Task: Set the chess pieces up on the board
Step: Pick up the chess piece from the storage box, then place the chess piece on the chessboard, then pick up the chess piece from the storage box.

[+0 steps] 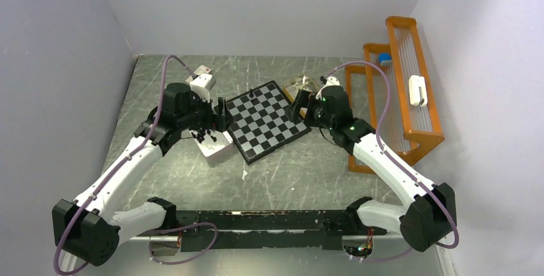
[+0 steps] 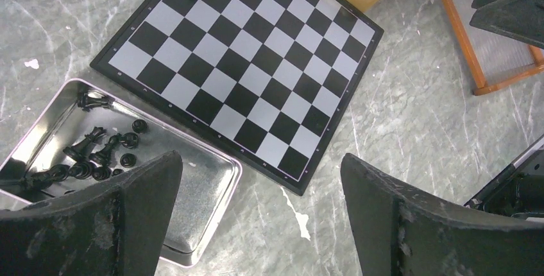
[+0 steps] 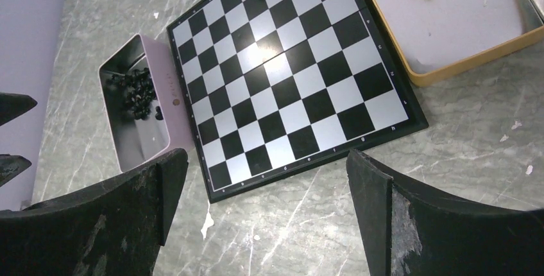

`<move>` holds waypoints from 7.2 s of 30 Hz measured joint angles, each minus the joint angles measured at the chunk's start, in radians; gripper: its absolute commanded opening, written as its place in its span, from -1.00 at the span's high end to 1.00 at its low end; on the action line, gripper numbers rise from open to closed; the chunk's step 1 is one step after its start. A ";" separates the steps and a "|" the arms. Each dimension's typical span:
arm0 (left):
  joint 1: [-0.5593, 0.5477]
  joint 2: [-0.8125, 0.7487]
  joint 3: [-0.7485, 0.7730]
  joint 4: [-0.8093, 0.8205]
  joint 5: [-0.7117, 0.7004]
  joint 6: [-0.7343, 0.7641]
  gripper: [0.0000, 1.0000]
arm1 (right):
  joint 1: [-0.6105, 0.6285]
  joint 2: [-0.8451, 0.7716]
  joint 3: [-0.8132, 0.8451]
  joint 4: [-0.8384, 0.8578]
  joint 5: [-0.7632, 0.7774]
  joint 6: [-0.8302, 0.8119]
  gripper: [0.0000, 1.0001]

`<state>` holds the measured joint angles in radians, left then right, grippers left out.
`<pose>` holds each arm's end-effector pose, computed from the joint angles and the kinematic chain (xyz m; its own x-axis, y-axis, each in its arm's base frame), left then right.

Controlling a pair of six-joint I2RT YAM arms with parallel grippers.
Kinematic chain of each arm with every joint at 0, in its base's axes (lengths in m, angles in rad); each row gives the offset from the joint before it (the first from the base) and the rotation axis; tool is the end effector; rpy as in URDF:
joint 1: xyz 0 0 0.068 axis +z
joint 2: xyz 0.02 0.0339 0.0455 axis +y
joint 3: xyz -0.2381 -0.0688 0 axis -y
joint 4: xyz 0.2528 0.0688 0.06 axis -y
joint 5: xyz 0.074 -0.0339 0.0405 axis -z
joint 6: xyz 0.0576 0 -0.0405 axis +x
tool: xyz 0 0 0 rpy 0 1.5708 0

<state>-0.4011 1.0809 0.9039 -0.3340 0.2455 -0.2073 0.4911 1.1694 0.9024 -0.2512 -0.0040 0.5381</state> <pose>0.2529 -0.1225 0.2746 -0.5587 0.0201 -0.8291 0.4689 0.8322 -0.2958 0.2653 0.1421 0.2587 -0.6183 0.2505 -0.7449 -0.1837 0.8755 0.4469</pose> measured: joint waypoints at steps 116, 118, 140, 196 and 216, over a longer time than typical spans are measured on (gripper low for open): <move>0.119 0.614 0.301 -0.288 -0.315 -0.104 0.83 | 0.108 -0.208 -0.112 0.134 -0.115 -0.151 -1.00; 0.112 0.600 0.338 -0.304 -0.312 -0.104 0.83 | 0.108 -0.216 -0.112 0.132 -0.115 -0.151 -1.00; -0.013 0.850 0.639 -0.367 -0.340 -0.080 0.81 | 0.108 -0.247 -0.136 0.110 -0.104 -0.152 -1.00; -0.013 0.975 0.675 -0.352 -0.373 -0.061 0.41 | 0.108 -0.271 -0.141 0.080 -0.077 -0.158 -1.00; -0.013 0.769 0.645 -0.351 -0.363 -0.089 0.29 | 0.108 -0.270 -0.144 0.073 -0.077 -0.158 -1.00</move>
<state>-0.4137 1.8496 1.5486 -0.6853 -0.1173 -0.2966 0.5995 0.8993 0.7586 -0.1780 -0.0814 0.3801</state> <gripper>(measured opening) 0.367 0.997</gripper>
